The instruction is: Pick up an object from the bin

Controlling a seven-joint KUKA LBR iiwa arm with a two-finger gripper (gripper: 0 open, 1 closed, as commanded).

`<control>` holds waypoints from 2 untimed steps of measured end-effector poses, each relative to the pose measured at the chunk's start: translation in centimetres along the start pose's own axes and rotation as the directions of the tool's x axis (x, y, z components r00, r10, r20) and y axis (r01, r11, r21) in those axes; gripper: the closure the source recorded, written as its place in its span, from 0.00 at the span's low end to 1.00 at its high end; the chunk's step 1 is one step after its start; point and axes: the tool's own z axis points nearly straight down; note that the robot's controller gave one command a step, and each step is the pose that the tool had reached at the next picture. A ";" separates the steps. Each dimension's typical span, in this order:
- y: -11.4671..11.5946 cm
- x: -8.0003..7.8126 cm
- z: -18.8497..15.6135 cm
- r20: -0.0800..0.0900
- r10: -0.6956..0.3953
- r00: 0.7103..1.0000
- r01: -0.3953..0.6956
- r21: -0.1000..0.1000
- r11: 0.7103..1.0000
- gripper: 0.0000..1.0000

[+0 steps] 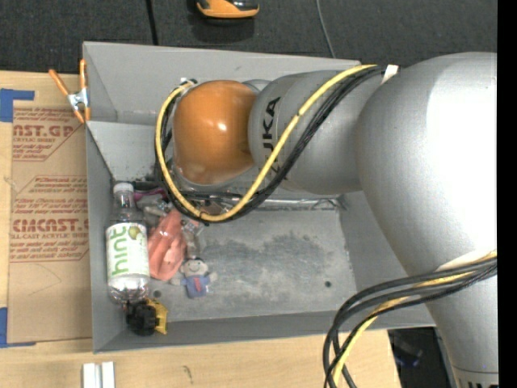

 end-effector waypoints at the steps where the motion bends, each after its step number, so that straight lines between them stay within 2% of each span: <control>1: 0.0 -0.1 -1.6 -0.004 0.001 1.000 -0.001 0.000 1.000 1.00; 2: 0.0 0.1 -2.8 -0.016 0.001 1.000 -0.001 -0.001 1.000 1.00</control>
Offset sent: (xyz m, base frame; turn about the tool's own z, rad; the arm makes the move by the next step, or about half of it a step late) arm 0.0002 0.0001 0.0105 0.0000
